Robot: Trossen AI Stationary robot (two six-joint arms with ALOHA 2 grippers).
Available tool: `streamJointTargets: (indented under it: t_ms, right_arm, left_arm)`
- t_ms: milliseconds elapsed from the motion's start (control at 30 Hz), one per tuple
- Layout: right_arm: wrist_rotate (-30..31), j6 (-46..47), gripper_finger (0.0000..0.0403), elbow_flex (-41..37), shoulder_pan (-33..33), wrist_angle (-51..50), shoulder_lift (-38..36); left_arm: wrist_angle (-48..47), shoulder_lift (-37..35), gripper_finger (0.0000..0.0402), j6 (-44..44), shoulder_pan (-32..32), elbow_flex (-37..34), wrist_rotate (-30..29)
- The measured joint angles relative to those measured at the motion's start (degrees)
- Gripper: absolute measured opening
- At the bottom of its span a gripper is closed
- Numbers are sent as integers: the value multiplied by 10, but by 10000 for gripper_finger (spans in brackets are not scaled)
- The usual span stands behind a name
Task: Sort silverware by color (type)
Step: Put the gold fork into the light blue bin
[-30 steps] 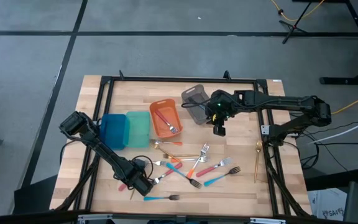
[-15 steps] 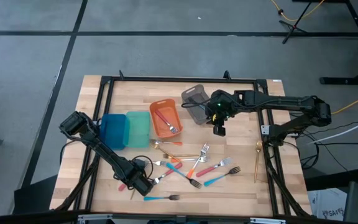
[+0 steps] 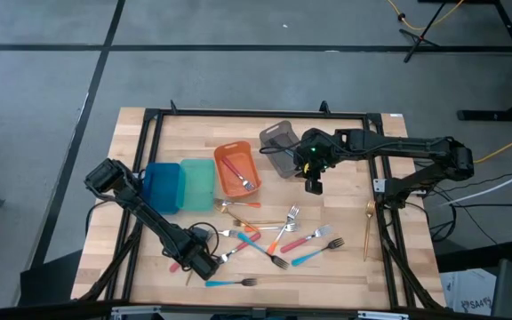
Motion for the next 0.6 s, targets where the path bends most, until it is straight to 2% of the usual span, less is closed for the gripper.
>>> streamJointTargets:
  t_ms: [267,600]
  right_arm:
    - [0,0,95,0,0,0,0]
    - [0,2,95,0,0,0,0]
  left_arm:
    - [7,-1,18,15,0,2,-3]
    - [7,-3,18,34,0,32,-34]
